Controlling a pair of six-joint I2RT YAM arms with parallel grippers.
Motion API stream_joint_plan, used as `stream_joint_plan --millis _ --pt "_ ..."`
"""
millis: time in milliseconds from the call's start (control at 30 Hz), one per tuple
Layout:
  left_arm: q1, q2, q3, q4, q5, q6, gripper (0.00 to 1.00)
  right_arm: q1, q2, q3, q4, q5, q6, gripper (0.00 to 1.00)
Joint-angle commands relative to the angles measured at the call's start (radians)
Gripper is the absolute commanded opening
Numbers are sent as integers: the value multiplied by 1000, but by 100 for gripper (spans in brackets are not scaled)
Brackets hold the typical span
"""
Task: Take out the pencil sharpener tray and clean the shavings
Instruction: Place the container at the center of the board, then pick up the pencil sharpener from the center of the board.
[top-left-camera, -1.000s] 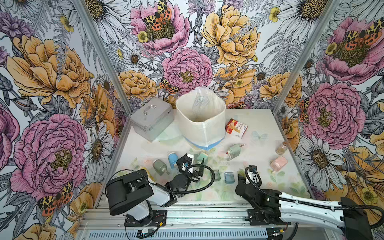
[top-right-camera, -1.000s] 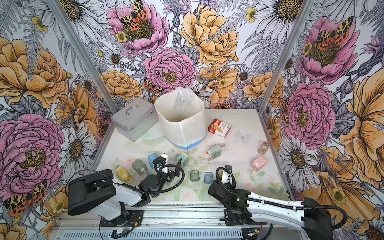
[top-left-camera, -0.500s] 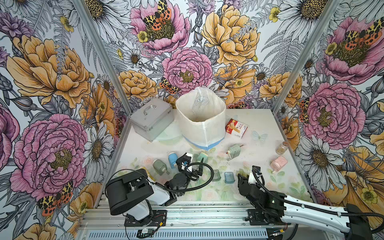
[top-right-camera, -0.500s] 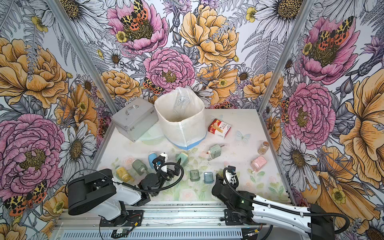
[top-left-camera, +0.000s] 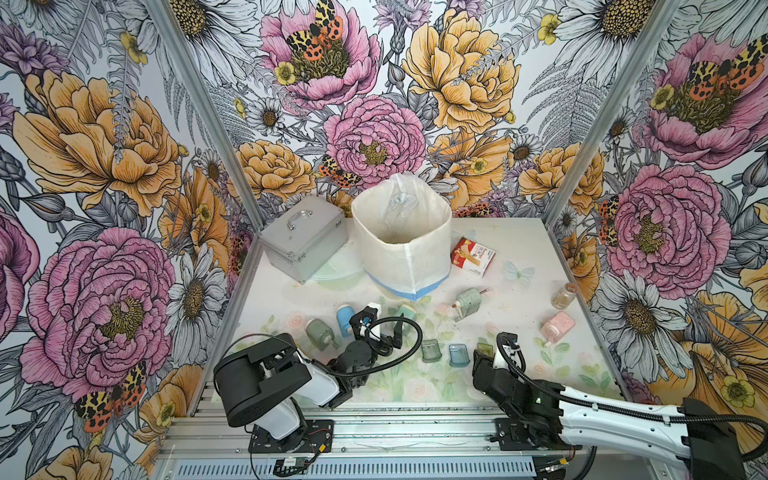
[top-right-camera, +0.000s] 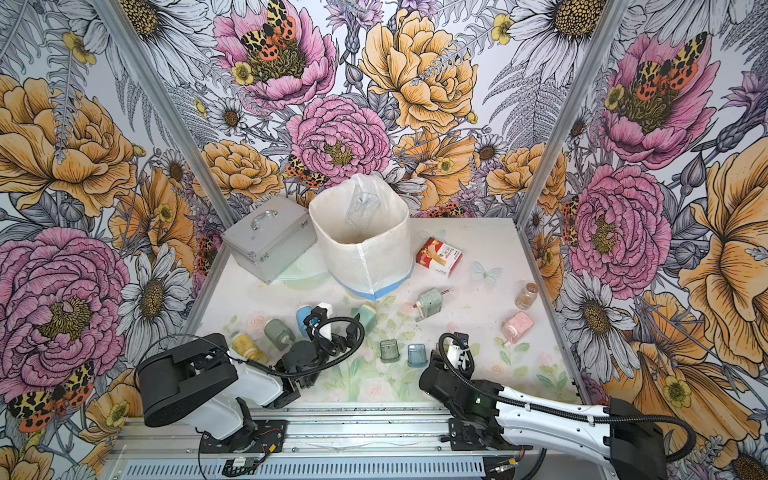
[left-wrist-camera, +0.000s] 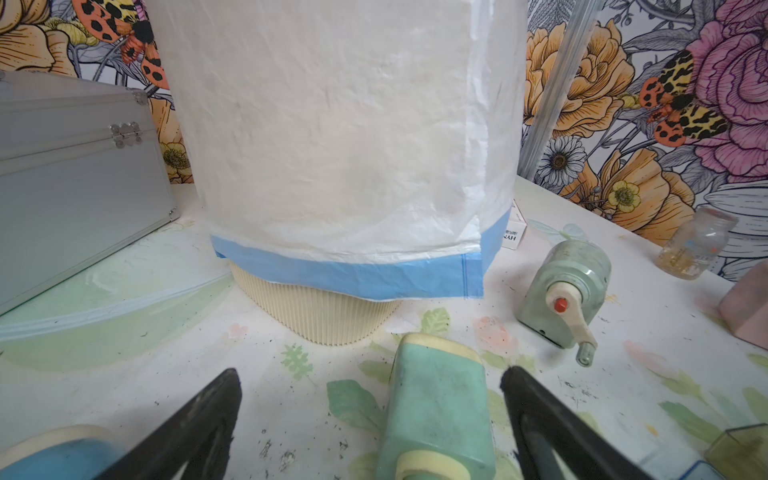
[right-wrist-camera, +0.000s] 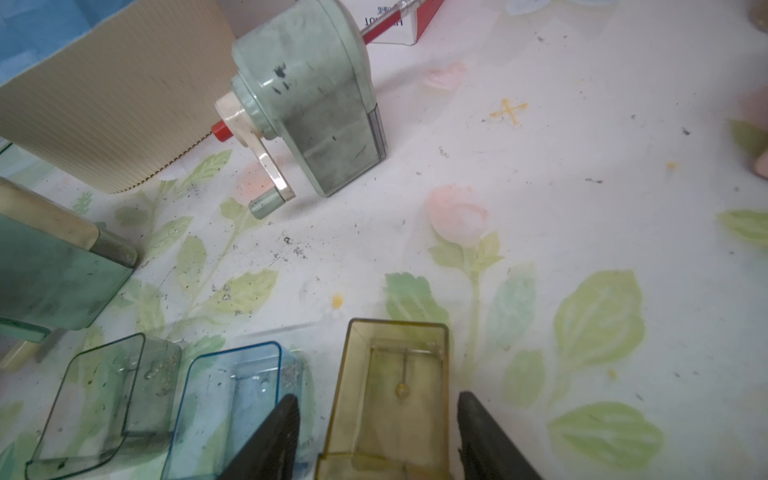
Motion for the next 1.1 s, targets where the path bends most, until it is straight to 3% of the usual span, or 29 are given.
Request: stream_joint_plan --millis 0,300,500,667,1067 --pt "12 12 -18 23 54 -35 99 -7 -6 25 -1 -9 19 63" --pt "37 27 -24 31 103 -55 99 -7 -135 -23 -2 -25 21 63" --pt "132 66 -44 91 276 -125 99 -10 -254 -32 -10 -51 -46 63" --pt "135 141 -38 181 386 -127 99 -14 -262 26 -59 -50 -93 63" --pt "85 226 35 125 331 -68 99 -18 -150 148 -66 -52 -161 71"
